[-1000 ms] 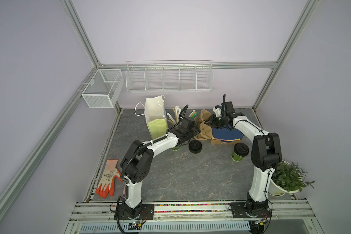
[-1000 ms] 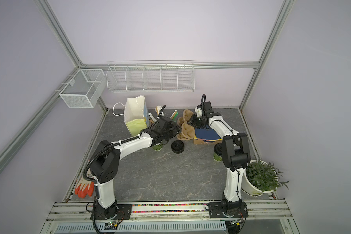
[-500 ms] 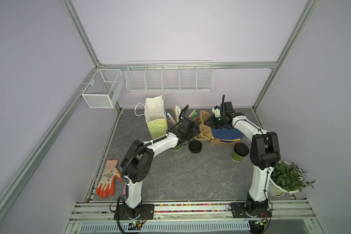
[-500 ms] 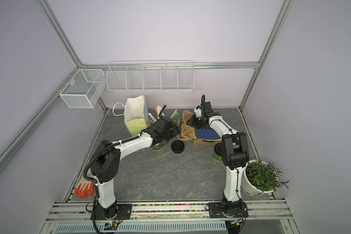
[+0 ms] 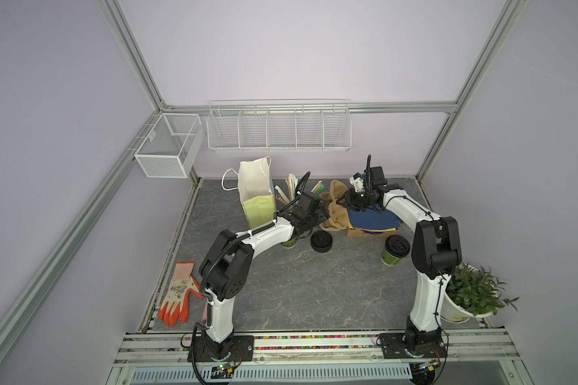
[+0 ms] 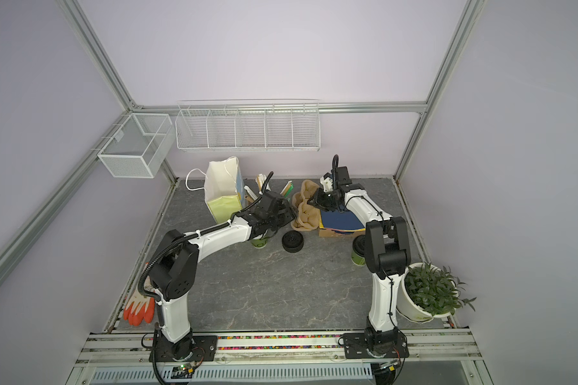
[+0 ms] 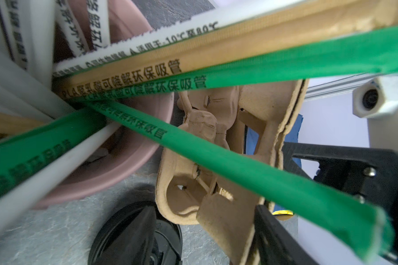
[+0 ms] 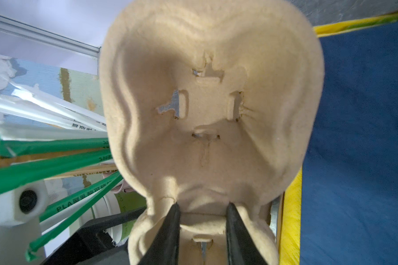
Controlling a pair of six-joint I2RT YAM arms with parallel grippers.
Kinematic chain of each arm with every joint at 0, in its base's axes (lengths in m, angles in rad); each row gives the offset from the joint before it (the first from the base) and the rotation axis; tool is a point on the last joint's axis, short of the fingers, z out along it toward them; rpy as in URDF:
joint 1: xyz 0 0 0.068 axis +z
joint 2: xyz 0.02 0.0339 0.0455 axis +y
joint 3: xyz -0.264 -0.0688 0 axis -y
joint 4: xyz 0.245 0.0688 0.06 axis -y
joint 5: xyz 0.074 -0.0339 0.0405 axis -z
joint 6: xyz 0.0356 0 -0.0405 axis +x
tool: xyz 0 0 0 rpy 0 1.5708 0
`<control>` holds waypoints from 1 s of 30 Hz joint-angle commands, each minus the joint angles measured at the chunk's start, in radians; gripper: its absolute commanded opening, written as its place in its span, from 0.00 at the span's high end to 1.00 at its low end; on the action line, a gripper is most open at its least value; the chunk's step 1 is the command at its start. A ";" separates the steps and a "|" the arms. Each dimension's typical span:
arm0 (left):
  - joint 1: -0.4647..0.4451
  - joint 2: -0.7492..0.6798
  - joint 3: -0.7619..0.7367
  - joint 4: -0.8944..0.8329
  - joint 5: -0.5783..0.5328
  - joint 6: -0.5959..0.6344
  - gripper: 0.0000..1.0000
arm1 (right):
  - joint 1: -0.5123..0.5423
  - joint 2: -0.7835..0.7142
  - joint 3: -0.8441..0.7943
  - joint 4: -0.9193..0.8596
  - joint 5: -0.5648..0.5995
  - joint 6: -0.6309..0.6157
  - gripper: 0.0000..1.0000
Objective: Pack the takeout coffee
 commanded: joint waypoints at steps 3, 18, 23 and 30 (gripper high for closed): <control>0.010 0.044 0.025 -0.046 -0.011 0.011 0.32 | 0.008 0.002 0.045 -0.018 -0.118 -0.009 0.72; 0.017 0.049 0.047 -0.061 -0.008 0.020 0.32 | 0.008 0.027 0.086 -0.087 -0.165 -0.044 0.71; 0.017 0.048 0.044 -0.064 -0.007 0.020 0.32 | 0.008 0.023 0.087 -0.095 -0.158 -0.048 0.70; 0.020 0.014 0.042 -0.027 0.015 0.025 0.31 | 0.005 0.028 0.092 -0.111 -0.101 -0.062 0.70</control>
